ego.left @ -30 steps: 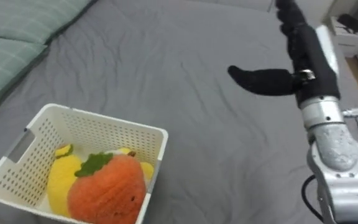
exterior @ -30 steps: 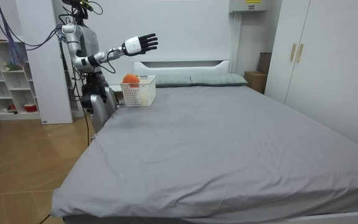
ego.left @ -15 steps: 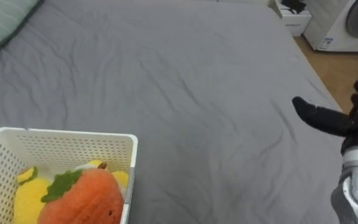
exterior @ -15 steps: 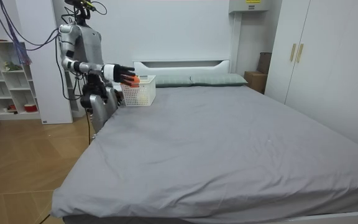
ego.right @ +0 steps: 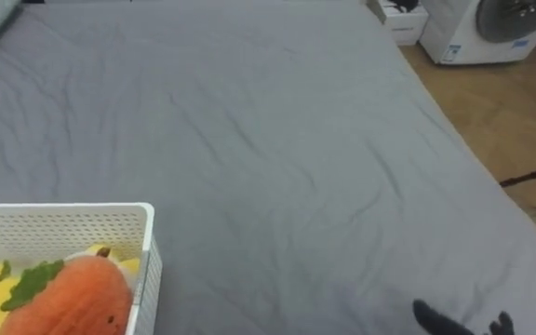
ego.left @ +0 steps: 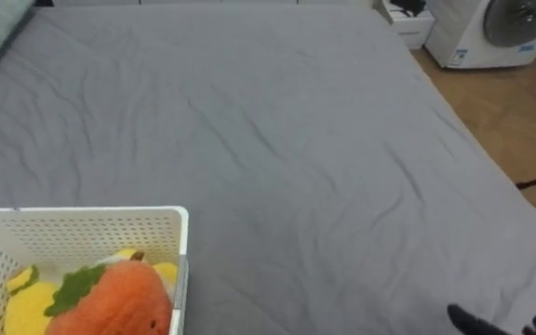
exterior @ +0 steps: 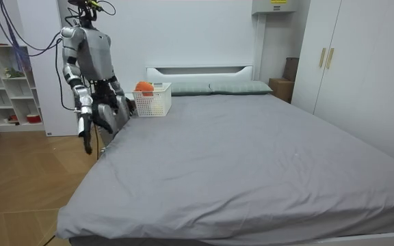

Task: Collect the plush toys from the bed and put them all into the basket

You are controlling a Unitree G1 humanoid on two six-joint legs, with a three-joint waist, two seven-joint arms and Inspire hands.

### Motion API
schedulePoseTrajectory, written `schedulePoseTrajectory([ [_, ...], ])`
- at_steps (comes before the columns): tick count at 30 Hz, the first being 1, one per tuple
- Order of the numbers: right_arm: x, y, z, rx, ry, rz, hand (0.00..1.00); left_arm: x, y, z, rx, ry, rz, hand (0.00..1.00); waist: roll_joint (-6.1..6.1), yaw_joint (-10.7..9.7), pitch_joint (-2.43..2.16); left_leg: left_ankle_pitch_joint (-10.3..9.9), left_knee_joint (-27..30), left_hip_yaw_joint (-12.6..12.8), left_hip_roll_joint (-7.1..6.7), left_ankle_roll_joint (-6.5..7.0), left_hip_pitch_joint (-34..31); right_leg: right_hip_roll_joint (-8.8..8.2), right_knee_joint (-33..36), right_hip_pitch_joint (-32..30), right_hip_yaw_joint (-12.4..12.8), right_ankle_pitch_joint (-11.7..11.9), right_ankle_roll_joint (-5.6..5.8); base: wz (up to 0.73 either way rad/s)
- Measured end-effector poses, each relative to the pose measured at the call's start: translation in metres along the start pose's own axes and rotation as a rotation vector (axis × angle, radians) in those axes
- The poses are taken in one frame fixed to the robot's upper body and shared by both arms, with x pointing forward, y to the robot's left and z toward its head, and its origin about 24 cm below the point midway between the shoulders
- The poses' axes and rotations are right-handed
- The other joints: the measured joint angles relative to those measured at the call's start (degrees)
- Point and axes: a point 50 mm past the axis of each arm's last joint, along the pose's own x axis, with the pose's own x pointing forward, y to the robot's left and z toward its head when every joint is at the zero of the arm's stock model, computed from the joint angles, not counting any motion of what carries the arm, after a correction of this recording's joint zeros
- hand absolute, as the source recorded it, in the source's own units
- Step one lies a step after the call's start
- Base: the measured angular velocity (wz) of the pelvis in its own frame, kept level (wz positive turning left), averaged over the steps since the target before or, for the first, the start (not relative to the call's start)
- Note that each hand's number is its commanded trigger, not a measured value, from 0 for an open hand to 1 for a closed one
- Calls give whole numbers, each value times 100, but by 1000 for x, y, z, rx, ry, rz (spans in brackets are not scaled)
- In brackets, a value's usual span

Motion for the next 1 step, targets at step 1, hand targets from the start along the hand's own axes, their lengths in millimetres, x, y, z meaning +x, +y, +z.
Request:
schedulePoseTrajectory([
  [1, 1, -10, -18, -26, 69, -21, 0, 0, 0, -2, -1, 3, 0, 0, -27, 1, 2, 0, 1, -13, -4, 0, 3, 2, 7, -3, -10, -15, 1, 3],
])
